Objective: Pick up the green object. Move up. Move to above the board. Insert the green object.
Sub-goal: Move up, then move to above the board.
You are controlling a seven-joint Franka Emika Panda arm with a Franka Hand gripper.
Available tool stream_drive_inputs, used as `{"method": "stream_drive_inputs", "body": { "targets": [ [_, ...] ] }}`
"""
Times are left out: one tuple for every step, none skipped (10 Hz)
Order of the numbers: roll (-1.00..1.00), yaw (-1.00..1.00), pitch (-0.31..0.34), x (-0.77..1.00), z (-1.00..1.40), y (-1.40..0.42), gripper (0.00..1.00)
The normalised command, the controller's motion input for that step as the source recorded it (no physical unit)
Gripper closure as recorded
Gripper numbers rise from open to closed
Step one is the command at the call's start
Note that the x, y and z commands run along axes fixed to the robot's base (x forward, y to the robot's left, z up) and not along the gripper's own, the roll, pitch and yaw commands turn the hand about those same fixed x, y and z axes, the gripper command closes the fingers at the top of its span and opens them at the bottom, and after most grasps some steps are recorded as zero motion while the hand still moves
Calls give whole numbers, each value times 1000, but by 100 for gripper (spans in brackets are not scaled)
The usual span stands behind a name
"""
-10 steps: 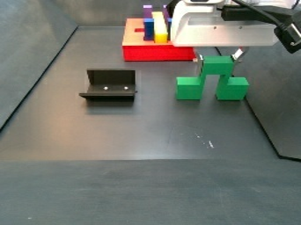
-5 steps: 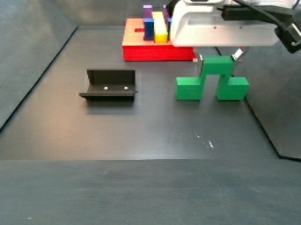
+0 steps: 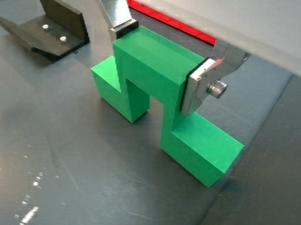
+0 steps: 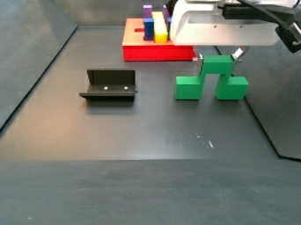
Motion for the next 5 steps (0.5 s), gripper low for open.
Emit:
{"method": "stream_drive_inputs", "body": {
  "targets": [
    [-3, 36, 18, -21, 815, -22, 100],
    [-9, 51, 48, -85, 645, -45, 100],
    [-2, 28, 10, -30, 274, -26, 100],
    [0, 0, 0, 0, 1400, 0, 100],
    [-3, -2, 25, -3, 1400, 1, 100]
  ]
}}
